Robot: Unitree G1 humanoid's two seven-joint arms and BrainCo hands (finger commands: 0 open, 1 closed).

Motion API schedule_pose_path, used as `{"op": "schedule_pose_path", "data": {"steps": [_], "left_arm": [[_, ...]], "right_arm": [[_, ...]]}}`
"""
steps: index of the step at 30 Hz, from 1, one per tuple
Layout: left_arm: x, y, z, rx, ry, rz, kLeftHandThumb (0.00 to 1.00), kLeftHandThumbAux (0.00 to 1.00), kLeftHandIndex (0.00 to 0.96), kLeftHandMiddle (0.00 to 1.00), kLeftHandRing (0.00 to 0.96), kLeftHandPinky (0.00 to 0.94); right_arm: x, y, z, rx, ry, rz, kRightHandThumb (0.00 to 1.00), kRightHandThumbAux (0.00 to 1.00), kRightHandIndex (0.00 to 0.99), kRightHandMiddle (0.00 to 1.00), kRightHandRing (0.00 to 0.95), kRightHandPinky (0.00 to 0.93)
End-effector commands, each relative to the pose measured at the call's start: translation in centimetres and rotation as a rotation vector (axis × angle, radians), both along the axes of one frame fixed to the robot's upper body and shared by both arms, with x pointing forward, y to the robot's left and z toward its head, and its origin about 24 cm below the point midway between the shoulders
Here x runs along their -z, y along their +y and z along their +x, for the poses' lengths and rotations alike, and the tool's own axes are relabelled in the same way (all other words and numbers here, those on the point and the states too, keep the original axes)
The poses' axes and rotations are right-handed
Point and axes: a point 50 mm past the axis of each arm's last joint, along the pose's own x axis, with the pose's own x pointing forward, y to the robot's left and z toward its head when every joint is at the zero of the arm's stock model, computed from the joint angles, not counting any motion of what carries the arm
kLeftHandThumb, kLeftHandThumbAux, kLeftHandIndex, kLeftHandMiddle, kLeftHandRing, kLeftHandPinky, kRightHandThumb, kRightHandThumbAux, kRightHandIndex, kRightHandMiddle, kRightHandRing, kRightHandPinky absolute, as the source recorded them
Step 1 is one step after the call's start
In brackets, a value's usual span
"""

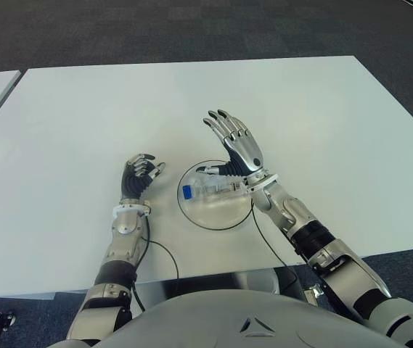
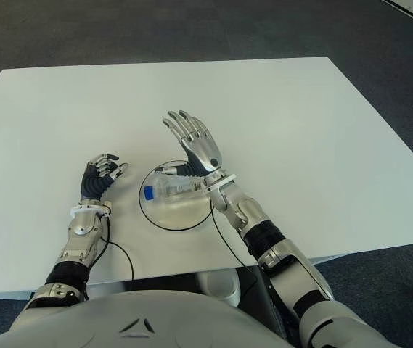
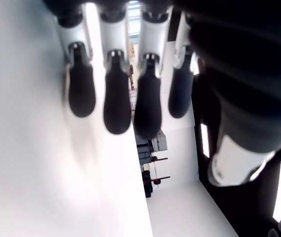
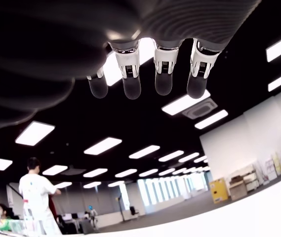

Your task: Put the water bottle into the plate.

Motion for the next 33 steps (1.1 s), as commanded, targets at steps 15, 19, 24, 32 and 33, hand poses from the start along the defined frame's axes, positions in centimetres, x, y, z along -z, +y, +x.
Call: {"op": "schedule_pose_path", "data": {"steps": [15, 19, 24, 32, 33], "left_arm": [[2.6, 0.0, -1.9, -0.015, 0.14, -0.036, 0.708, 0.715, 0.434, 0.616, 0.609, 0.584], [2.6, 0.0, -1.9, -0.015, 0.138, -0.037, 0.708, 0.715, 0.434, 0.616, 0.61, 0.587], [2.6, 0.0, -1.9, -0.014, 0.138, -0.034, 0.709, 0.715, 0.434, 0.617, 0.612, 0.589], [2.6, 0.0, -1.9, -0.008, 0.136, -0.03, 0.708, 0.715, 0.434, 0.608, 0.606, 0.582], [2.6, 0.0, -1.9, -0.007, 0.134, -0.031, 0.708, 0.715, 0.434, 0.606, 0.605, 0.579]], "right_arm": [[1.4, -4.5, 0.6, 0.176, 0.212, 0.419, 0.002, 0.678, 0.0, 0.0, 0.0, 0.046], [3.1, -6.0, 0.6, 0.262, 0.251, 0.46, 0.022, 0.778, 0.0, 0.0, 0.013, 0.097], [4.2, -7.4, 0.9, 0.342, 0.297, 0.493, 0.06, 0.821, 0.0, 0.01, 0.033, 0.1], [4.8, -8.3, 0.8, 0.454, 0.339, 0.615, 0.236, 0.843, 0.077, 0.069, 0.081, 0.139], [4.9, -8.4, 0.8, 0.464, 0.341, 0.623, 0.257, 0.847, 0.092, 0.081, 0.09, 0.146]]}}
